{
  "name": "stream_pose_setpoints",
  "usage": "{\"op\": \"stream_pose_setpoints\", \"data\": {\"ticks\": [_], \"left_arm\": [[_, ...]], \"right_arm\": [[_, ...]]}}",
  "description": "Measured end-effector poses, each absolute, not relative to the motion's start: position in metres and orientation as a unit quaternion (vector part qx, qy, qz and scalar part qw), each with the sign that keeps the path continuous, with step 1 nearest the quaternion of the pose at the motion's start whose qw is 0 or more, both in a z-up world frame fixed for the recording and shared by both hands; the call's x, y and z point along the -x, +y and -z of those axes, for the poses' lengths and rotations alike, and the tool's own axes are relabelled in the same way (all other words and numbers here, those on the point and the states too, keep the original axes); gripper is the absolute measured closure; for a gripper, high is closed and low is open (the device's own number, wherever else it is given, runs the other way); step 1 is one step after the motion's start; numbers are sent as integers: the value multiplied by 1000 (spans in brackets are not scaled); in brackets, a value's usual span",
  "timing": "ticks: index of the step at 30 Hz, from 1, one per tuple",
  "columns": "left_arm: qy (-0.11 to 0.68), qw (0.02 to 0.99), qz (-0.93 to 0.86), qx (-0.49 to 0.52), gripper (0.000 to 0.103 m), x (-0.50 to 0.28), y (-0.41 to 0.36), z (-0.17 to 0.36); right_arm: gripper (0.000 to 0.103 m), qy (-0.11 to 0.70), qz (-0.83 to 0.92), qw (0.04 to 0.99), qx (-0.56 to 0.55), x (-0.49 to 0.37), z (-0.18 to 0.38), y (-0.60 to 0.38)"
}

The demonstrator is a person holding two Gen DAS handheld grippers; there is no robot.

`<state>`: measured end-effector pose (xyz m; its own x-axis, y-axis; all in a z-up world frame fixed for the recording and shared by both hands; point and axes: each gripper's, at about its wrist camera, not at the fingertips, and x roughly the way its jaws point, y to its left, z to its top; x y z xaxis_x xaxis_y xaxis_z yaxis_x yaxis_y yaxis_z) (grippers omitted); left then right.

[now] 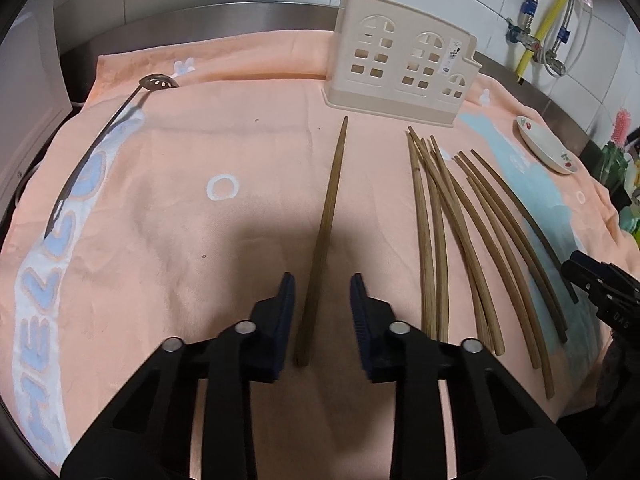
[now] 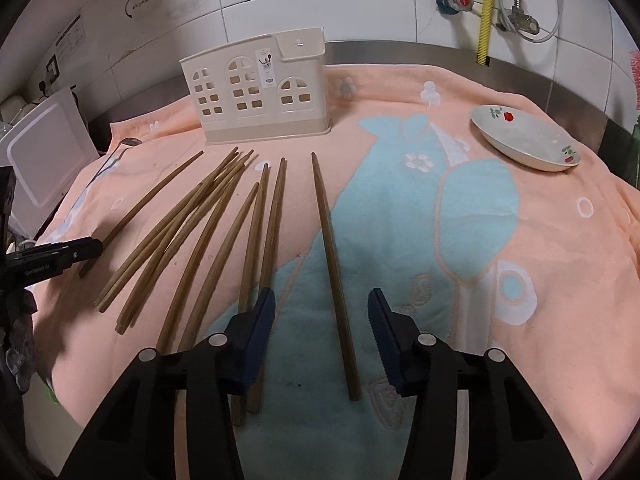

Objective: Organize utensils
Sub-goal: 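Lower the left tool toward a lone chopstick while the right tool approaches another chopstick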

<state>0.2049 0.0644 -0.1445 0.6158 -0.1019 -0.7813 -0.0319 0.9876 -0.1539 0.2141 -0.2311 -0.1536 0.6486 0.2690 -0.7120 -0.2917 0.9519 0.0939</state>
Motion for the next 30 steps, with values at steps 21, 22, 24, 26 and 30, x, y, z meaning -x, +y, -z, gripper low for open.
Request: {"op": "stream_pose_setpoints", "data": {"ticks": [21, 22, 24, 26, 30], "left_arm": [[451, 891, 29, 47, 89, -221, 59, 151], [452, 890, 29, 46, 89, -221, 58, 151], [453, 890, 29, 46, 90, -222, 59, 151], [456, 889, 29, 43, 90, -224, 58, 151], [463, 885, 28, 32, 90, -226, 56, 151]], "right_arm": [[69, 395, -161, 904, 29, -222, 156, -229], [69, 396, -161, 904, 28, -222, 156, -230], [70, 398, -159, 903, 27, -224, 157, -231], [70, 397, -159, 903, 28, -225, 158, -231], [75, 403, -162, 900, 31, -227, 161, -228]]}}
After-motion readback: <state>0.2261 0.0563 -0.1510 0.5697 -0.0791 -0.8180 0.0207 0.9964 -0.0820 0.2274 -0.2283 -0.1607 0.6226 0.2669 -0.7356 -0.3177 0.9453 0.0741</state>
